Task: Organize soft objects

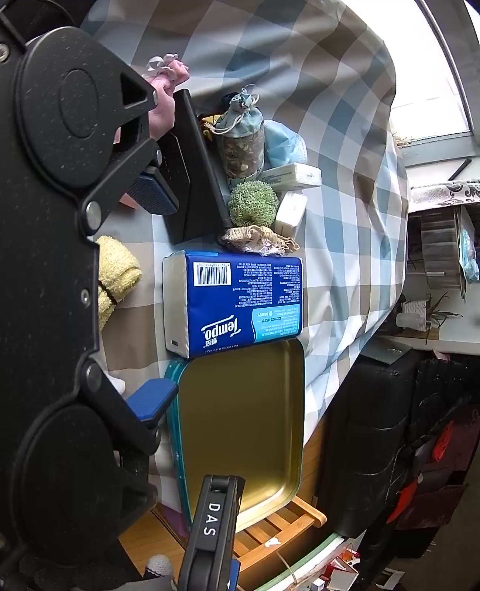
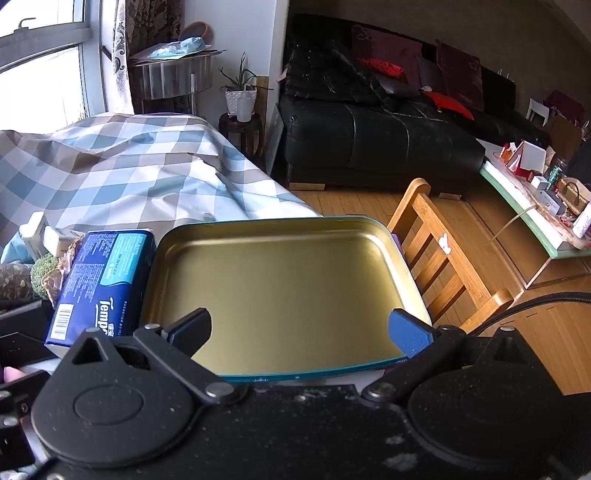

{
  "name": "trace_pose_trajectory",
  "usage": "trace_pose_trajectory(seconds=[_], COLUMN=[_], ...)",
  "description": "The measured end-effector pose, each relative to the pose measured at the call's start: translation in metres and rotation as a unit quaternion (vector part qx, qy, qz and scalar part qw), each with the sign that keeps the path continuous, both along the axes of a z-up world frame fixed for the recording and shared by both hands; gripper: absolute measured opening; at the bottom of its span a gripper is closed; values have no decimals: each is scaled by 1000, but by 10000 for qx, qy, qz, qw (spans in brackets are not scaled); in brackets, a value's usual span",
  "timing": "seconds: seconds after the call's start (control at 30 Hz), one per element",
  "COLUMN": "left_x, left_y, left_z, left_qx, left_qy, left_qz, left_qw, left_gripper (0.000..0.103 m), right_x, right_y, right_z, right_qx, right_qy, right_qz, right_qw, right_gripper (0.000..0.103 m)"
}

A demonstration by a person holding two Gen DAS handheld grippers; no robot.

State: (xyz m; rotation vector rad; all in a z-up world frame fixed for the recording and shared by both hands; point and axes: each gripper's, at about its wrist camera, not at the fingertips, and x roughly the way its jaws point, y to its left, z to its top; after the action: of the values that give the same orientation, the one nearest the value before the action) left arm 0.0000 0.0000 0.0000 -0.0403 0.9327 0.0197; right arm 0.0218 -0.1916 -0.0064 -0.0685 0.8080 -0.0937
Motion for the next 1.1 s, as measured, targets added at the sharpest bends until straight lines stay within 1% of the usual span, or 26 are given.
trace_pose_trajectory(seconds=[0.13, 0.2, 0.6, 0.93, 1.07, 1.1], left_x=[0, 0, 0, 1, 1, 0], left_y=[0, 0, 0, 1, 2, 1], left_z=[0, 0, 0, 3, 3, -1], left_qx=[-2, 19, 18, 13, 11, 18], left_qy=[5, -10, -16, 0, 8, -5], left_qz=[1, 4, 3, 32, 33, 33], left_qw=[10000, 10000, 10000, 10000, 10000, 10000], left_gripper=[93, 93, 93, 93, 93, 93], right_x=[0, 1, 2, 2, 2, 2], right_y=[-5, 2, 6, 7, 7, 7], right_z=[0, 2, -1, -1, -1, -1], right_qx=[22, -72, -167, -175, -167, -170], right_qy=[10, 24, 53, 67, 61, 62], right_qz=[-5, 23, 96, 105, 106, 105], right_qw=[10000, 10000, 9998, 9998, 9998, 9998], right_gripper=[103, 103, 103, 103, 103, 103])
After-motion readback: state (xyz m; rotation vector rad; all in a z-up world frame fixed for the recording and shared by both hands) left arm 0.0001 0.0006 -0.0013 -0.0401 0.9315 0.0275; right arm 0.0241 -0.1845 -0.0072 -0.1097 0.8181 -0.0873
